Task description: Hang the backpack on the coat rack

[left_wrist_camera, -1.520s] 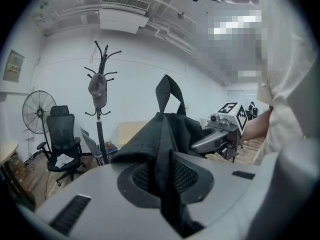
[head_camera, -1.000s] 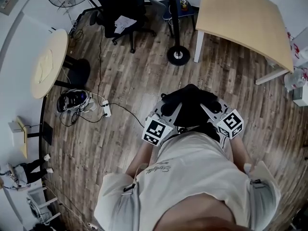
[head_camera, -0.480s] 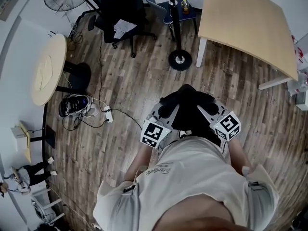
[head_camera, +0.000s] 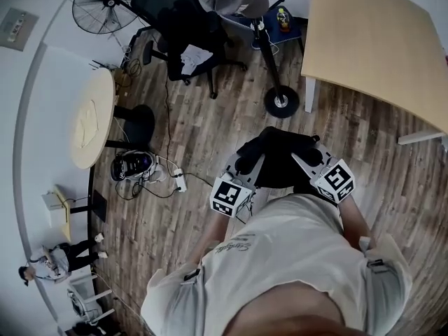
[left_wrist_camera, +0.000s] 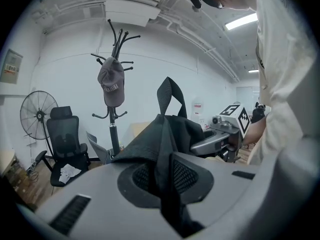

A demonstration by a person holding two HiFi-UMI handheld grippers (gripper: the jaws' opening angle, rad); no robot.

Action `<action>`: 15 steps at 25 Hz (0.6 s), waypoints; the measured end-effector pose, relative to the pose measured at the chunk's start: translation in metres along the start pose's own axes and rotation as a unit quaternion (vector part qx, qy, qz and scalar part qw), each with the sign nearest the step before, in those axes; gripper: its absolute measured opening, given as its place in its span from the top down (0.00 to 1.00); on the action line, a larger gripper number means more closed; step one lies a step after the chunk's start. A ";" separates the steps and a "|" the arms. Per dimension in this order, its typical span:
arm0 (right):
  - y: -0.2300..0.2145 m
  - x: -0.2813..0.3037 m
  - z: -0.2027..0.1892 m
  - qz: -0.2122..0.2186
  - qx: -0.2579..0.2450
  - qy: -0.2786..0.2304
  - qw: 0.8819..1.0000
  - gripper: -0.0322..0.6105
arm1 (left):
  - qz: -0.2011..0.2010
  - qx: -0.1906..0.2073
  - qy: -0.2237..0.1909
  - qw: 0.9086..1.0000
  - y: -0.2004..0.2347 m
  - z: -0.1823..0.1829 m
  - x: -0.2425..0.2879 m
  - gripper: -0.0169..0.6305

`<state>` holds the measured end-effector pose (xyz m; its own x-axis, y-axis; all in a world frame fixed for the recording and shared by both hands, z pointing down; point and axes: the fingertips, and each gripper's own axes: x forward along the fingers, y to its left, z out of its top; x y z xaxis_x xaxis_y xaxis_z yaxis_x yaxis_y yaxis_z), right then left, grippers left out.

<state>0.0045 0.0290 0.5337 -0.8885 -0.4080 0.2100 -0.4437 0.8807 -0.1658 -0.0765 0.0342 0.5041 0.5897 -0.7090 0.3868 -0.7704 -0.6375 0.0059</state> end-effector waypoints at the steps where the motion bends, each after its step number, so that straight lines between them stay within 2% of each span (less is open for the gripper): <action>1: -0.009 0.002 0.002 0.001 -0.003 -0.001 1.000 0.90 | 0.001 0.003 -0.002 1.000 0.005 0.003 0.008 0.91; 7: -0.062 0.011 0.017 0.009 -0.017 0.003 1.000 0.90 | 0.010 0.011 -0.010 1.000 0.031 0.026 0.056 0.91; 15: -0.103 0.025 0.035 0.014 -0.035 0.008 0.999 0.90 | 0.021 0.000 -0.029 0.999 0.056 0.046 0.088 0.91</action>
<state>0.0238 -0.0800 0.5218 -0.8983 -0.3799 0.2209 -0.4088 0.9068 -0.1032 -0.0567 -0.0777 0.4962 0.5699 -0.7512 0.3331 -0.7946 -0.6070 -0.0095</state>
